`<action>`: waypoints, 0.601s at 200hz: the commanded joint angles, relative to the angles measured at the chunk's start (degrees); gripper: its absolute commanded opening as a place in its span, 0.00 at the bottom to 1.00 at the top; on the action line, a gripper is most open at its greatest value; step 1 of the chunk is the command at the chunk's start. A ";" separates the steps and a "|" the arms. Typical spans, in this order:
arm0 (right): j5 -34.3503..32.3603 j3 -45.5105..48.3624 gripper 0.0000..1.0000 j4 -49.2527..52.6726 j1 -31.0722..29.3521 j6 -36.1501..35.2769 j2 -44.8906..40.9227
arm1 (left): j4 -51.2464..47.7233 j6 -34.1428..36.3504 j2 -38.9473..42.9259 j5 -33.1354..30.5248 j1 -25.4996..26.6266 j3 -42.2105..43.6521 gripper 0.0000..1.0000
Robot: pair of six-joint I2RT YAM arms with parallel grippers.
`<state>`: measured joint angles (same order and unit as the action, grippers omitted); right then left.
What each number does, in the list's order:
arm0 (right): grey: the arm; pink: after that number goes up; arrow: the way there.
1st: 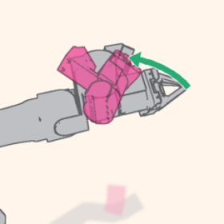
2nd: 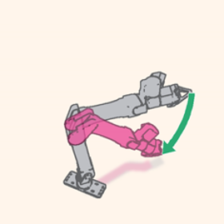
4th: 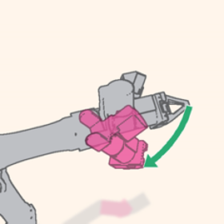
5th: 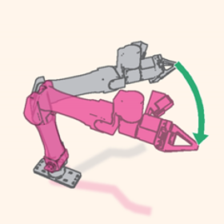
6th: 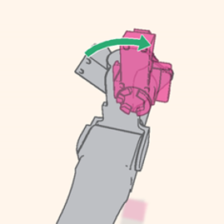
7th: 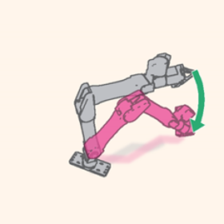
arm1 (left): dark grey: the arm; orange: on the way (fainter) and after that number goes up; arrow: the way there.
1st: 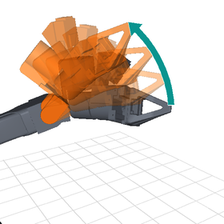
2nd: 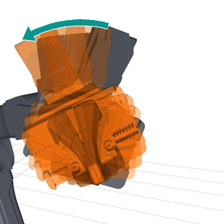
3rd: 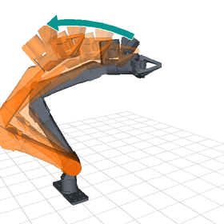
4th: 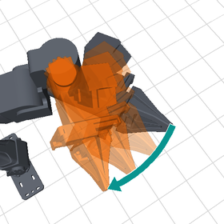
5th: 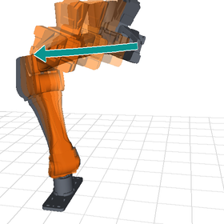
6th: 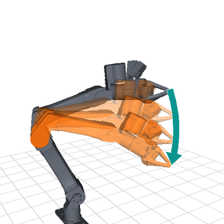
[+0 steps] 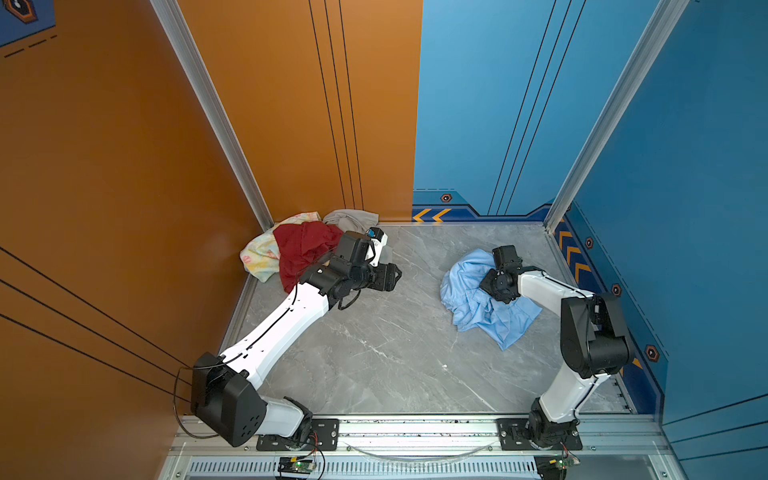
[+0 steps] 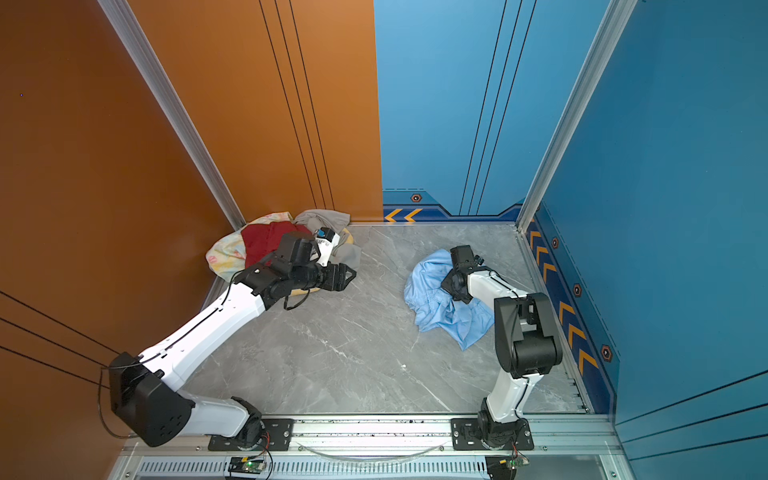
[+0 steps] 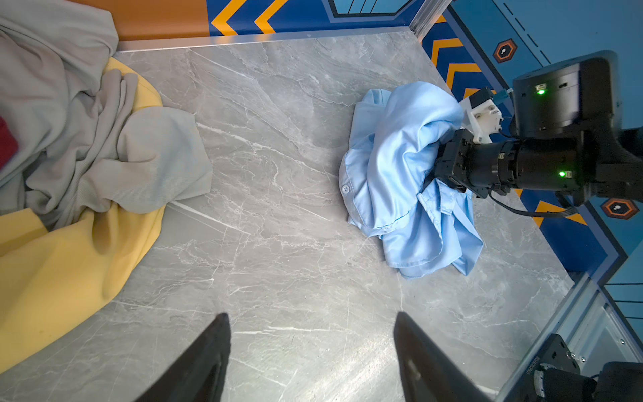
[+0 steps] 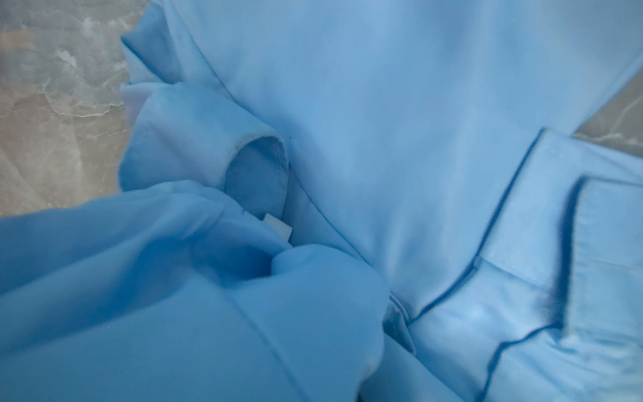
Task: Pick out a specific cloth from the pile
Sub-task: 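Lower the blue shirt onto the table with the right gripper and release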
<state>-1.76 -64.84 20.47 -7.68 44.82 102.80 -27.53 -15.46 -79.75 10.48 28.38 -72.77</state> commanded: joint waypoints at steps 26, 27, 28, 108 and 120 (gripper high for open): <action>-0.82 -7.38 0.00 7.27 3.64 -7.32 6.87 | 0.28 0.34 2.01 -1.27 -1.09 1.27 0.74; -0.76 -7.48 0.00 7.29 3.73 -7.44 6.92 | 0.28 0.35 1.98 -1.26 -1.11 1.25 0.74; -0.69 -7.53 0.00 7.30 3.82 -7.67 6.99 | 0.24 0.35 1.97 -1.26 -1.12 1.28 0.74; -0.86 -21.63 0.19 14.91 7.56 -24.54 13.97 | 0.27 0.46 1.70 -1.08 -2.00 1.55 0.74; -0.27 -24.12 0.20 16.14 8.32 -25.54 15.59 | 0.27 0.52 1.79 -1.28 -2.17 1.66 0.74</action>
<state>-1.58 -84.23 30.96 -0.91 25.21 115.35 -27.46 -15.44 -79.11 10.09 26.92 -72.14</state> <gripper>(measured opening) 0.192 0.743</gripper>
